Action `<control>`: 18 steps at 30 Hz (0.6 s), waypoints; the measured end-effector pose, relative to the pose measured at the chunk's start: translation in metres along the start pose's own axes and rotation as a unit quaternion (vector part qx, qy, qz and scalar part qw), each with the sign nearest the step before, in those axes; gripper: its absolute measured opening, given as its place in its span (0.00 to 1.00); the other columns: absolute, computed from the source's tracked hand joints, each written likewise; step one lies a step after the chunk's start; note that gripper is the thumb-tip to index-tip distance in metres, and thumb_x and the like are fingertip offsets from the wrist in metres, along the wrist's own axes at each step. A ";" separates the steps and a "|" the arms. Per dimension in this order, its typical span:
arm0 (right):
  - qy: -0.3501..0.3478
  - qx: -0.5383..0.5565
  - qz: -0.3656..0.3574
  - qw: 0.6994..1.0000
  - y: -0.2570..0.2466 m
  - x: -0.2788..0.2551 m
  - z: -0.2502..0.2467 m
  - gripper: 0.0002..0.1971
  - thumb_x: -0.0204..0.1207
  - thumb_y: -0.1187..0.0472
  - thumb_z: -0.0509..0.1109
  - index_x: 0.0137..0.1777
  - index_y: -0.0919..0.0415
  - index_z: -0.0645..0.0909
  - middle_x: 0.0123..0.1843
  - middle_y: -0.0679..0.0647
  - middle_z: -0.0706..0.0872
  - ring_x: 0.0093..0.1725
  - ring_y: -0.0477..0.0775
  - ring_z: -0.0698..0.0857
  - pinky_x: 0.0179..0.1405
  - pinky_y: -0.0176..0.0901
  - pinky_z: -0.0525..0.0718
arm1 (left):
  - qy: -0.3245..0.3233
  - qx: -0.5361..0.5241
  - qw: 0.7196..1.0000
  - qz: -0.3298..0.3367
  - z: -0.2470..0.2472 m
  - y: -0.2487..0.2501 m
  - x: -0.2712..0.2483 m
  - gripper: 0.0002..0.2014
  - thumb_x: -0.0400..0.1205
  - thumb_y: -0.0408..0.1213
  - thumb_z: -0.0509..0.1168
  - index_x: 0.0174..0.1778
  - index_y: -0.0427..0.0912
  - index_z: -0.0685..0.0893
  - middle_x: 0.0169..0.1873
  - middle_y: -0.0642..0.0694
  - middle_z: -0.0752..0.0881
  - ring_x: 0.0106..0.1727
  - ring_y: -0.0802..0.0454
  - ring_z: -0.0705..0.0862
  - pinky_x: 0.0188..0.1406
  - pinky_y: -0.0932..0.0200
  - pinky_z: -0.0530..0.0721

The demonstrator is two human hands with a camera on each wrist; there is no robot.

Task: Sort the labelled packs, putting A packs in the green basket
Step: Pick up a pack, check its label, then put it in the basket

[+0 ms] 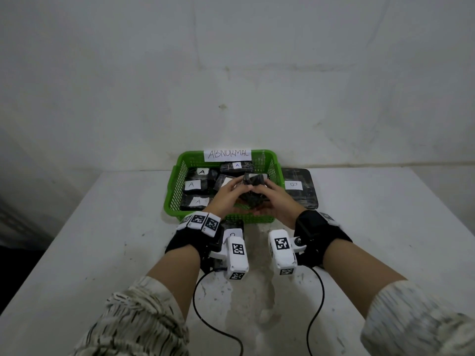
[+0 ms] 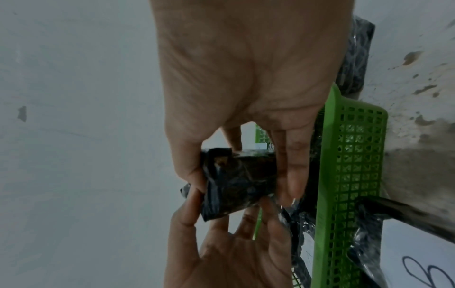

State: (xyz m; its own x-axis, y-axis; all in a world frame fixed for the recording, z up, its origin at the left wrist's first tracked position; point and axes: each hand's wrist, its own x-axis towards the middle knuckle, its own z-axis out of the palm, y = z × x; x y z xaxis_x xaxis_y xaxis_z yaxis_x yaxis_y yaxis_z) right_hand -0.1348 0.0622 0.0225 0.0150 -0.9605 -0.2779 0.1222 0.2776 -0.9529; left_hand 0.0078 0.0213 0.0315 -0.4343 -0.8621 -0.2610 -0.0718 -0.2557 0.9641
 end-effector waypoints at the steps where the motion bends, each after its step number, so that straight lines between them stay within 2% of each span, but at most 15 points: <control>1: -0.018 0.005 0.009 1.000 0.000 -0.001 -0.001 0.20 0.81 0.58 0.67 0.72 0.51 0.75 0.63 0.62 0.84 0.46 0.60 0.86 0.48 0.51 0.85 | 0.006 0.007 1.000 0.002 0.000 0.000 0.000 0.20 0.83 0.37 0.62 0.72 0.44 0.74 0.55 0.42 0.81 0.51 0.48 0.83 0.33 0.59 0.86; 3: -0.043 0.013 0.023 0.999 0.000 -0.001 -0.002 0.20 0.81 0.60 0.66 0.73 0.49 0.74 0.60 0.60 0.85 0.43 0.59 0.87 0.48 0.50 0.85 | 0.018 0.016 1.000 0.000 -0.001 0.000 0.001 0.17 0.84 0.37 0.60 0.69 0.42 0.76 0.52 0.42 0.82 0.46 0.49 0.83 0.28 0.61 0.86; 4: -0.040 0.011 0.027 0.999 0.000 -0.002 -0.001 0.20 0.81 0.61 0.66 0.73 0.49 0.74 0.58 0.60 0.85 0.40 0.59 0.86 0.47 0.50 0.85 | 0.020 0.022 1.000 -0.003 -0.001 0.000 0.001 0.14 0.84 0.37 0.59 0.66 0.43 0.77 0.52 0.42 0.82 0.46 0.48 0.83 0.29 0.59 0.86; 5: -0.026 0.004 0.028 0.999 0.000 -0.002 0.000 0.20 0.81 0.61 0.65 0.73 0.50 0.73 0.57 0.59 0.85 0.38 0.58 0.86 0.46 0.49 0.85 | 0.021 0.029 0.999 -0.005 -0.002 -0.001 0.002 0.12 0.85 0.37 0.59 0.63 0.44 0.78 0.53 0.41 0.82 0.47 0.47 0.84 0.33 0.56 0.87; 7: 0.006 -0.008 0.025 1.000 -0.001 -0.001 0.003 0.19 0.81 0.60 0.64 0.72 0.52 0.73 0.58 0.61 0.83 0.36 0.58 0.85 0.42 0.48 0.85 | 0.015 0.043 0.999 -0.002 0.000 -0.001 -0.001 0.10 0.85 0.39 0.59 0.60 0.48 0.78 0.56 0.40 0.82 0.53 0.45 0.83 0.50 0.48 0.85; 9: 0.016 -0.001 0.020 1.000 -0.002 -0.001 0.005 0.16 0.82 0.59 0.61 0.69 0.53 0.74 0.59 0.62 0.83 0.39 0.59 0.85 0.41 0.48 0.85 | 0.013 0.061 0.998 0.014 0.001 -0.001 -0.004 0.17 0.85 0.42 0.60 0.70 0.48 0.74 0.59 0.45 0.80 0.60 0.48 0.80 0.65 0.45 0.79; 10: 0.009 0.011 0.019 1.000 -0.003 -0.001 0.005 0.14 0.82 0.59 0.61 0.66 0.53 0.75 0.60 0.62 0.83 0.43 0.60 0.85 0.43 0.50 0.86 | 0.015 0.067 0.997 0.026 0.001 0.000 -0.007 0.21 0.85 0.43 0.60 0.75 0.49 0.70 0.59 0.47 0.79 0.61 0.51 0.78 0.67 0.46 0.77; 12: -0.021 0.046 0.027 0.998 -0.005 -0.002 0.003 0.10 0.83 0.57 0.62 0.61 0.53 0.78 0.61 0.62 0.84 0.51 0.61 0.87 0.49 0.53 0.88 | 0.011 0.064 0.997 0.038 0.000 0.001 -0.009 0.25 0.84 0.40 0.61 0.78 0.51 0.65 0.55 0.48 0.80 0.57 0.53 0.79 0.65 0.47 0.78; 13: -0.034 0.062 0.034 0.997 -0.006 -0.003 0.003 0.10 0.83 0.55 0.63 0.62 0.54 0.78 0.59 0.61 0.85 0.51 0.60 0.88 0.48 0.52 0.89 | 0.005 0.057 0.998 0.036 -0.002 0.001 -0.009 0.26 0.84 0.38 0.62 0.78 0.52 0.65 0.55 0.46 0.81 0.55 0.52 0.81 0.64 0.47 0.79; 16: -0.018 0.058 0.047 0.997 -0.008 -0.002 0.002 0.17 0.82 0.49 0.64 0.66 0.57 0.76 0.56 0.62 0.87 0.40 0.56 0.90 0.40 0.48 0.90 | -0.016 0.067 0.997 0.035 -0.006 0.001 -0.010 0.28 0.82 0.34 0.64 0.78 0.53 0.65 0.60 0.39 0.81 0.56 0.49 0.81 0.62 0.48 0.81; 18: 0.009 0.023 0.053 0.998 -0.008 0.001 0.001 0.21 0.80 0.47 0.65 0.68 0.58 0.73 0.59 0.65 0.86 0.37 0.58 0.88 0.40 0.49 0.90 | -0.034 0.079 0.995 0.039 -0.005 -0.002 -0.010 0.31 0.81 0.33 0.65 0.79 0.53 0.63 0.56 0.44 0.82 0.54 0.53 0.82 0.55 0.58 0.82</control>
State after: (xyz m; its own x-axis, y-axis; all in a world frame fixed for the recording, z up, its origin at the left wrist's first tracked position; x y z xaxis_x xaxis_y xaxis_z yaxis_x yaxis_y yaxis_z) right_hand -0.1347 0.0591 0.0303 0.0121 -0.9252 -0.3792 0.1664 0.3758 -0.9116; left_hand 0.0173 0.0282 0.0324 -0.5041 -0.8433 -0.1864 -0.1740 -0.1123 0.9783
